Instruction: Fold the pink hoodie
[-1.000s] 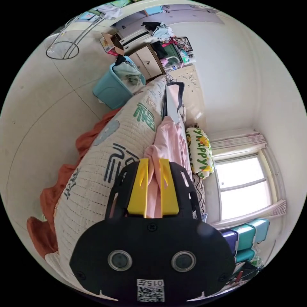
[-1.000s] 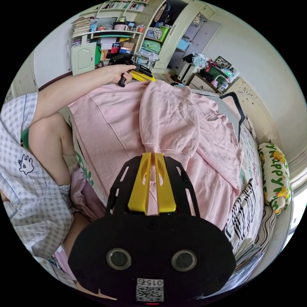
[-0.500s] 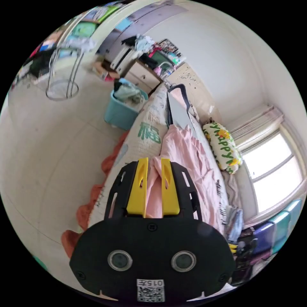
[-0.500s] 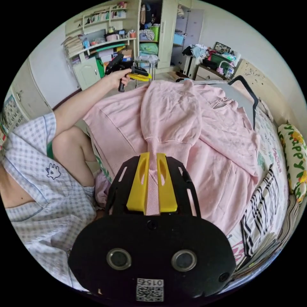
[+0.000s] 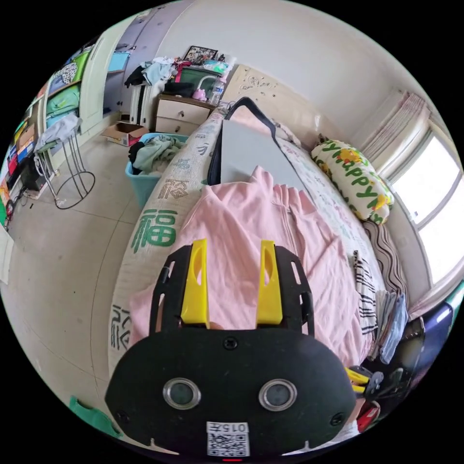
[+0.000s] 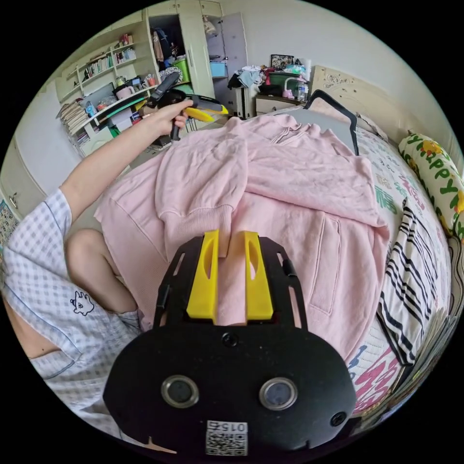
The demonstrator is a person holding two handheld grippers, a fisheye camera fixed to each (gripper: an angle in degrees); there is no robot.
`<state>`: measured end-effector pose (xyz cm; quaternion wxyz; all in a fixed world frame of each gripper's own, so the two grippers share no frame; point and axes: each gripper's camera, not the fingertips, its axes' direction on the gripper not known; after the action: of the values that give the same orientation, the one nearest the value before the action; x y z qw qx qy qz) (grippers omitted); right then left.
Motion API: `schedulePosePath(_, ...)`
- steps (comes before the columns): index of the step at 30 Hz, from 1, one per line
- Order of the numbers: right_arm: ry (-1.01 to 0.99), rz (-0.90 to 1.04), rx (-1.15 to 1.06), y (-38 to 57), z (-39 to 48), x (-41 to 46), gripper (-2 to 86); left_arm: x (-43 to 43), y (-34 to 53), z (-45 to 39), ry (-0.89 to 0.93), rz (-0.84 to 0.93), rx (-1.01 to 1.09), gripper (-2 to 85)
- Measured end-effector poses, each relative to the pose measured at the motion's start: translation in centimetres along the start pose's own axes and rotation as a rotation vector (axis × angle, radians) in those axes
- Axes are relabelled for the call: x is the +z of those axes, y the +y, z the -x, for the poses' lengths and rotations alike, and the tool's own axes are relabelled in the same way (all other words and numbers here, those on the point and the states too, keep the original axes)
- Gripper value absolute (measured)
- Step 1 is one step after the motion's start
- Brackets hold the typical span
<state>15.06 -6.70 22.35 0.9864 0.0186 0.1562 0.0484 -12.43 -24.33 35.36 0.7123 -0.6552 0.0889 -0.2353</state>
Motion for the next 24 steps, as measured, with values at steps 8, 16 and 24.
schedulePosePath(8,-0.032,-0.014,-0.025,-0.5,-1.7,0.0,5.7,8.3,-3.4,-2.3,-0.107,0.091,0.026,12.2)
schedulePosePath(16,-0.012,-0.039,-0.02,-0.5,-2.7,-1.3,0.1,8.0,-3.6,-0.8,-0.021,0.015,0.033,0.4)
schedulePosePath(24,-0.024,-0.034,0.015,0.0,-5.1,-2.2,-0.9,10.2,-3.2,0.8,0.037,0.073,0.085,4.4)
